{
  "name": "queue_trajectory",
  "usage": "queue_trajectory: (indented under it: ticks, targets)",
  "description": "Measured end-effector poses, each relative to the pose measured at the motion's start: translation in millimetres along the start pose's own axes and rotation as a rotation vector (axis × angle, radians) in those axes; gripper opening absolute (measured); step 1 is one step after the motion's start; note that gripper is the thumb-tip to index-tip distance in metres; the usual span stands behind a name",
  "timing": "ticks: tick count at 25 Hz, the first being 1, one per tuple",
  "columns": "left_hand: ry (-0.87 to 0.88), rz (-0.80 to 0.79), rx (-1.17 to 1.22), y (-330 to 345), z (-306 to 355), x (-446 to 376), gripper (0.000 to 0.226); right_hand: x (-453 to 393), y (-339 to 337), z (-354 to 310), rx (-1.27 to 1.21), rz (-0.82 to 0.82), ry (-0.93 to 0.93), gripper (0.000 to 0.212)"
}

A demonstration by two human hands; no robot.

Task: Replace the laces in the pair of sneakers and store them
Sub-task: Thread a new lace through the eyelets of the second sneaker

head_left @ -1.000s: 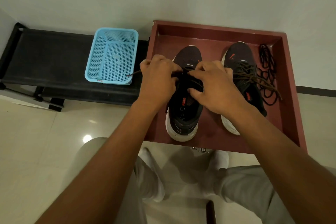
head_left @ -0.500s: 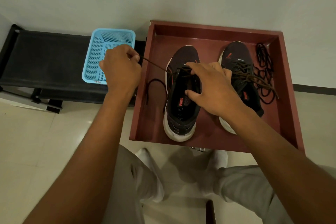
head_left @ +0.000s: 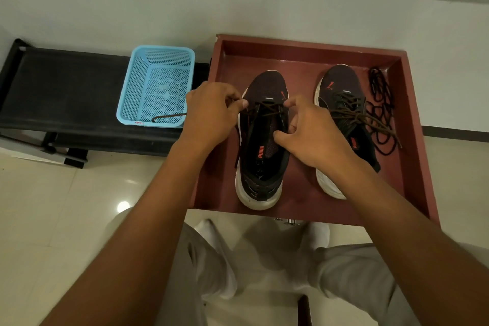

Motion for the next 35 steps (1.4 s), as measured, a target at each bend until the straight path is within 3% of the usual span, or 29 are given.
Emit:
queue_trajectory:
  ticks: [5,9,12,16,19,22,29,33,35]
  targets:
    - [-0.183,-0.099,-0.035,3.3,-7.6,-1.5,0.016,-1.3,-1.1,3.7,-0.055,0.025,0.1,0.054]
    - [-0.139,-0.191,-0.027,8.8,-6.7,4.0,0.005,-1.7,-2.9,1.9,-0.059,0.022,0.114,0.051]
    - [-0.105,-0.161,-0.023,8.7,-4.1,6.0,0.0,-2.0,0.5,-1.4,-0.038,0.047,0.106,0.052]
    - [-0.143,-0.211,0.026,3.4,5.1,7.1,0.02,-0.9,3.4,-6.2,-0.011,0.082,0.095,0.047]
    - [-0.243,-0.23,0.262,-10.0,11.1,4.0,0.035,1.8,5.2,-11.7,0.048,0.107,0.052,0.046]
    - [-0.271,-0.201,0.536,-28.4,22.9,2.3,0.032,3.1,6.2,-16.6,0.143,0.108,0.024,0.047]
    - [-0.184,-0.171,1.084,-56.5,53.3,-1.2,0.028,5.1,4.3,-21.2,0.172,0.069,0.041,0.044]
    - [0.025,-0.083,0.595,-51.5,52.9,-1.4,0.024,3.6,-5.0,-35.7,0.061,0.159,-0.098,0.047]
    - [0.076,-0.102,0.489,-49.0,56.9,-0.3,0.023,-1.3,-12.6,-47.0,-0.136,0.27,-0.224,0.029]
Point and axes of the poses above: each hand's wrist, its own x-axis away from the middle knuckle, its own y-axis out of the palm, z = x × y, the point moved 3 cm from there along -x, towards the middle knuckle, and after that the axes turned 3 degrees about z, right-handed, at the moved point
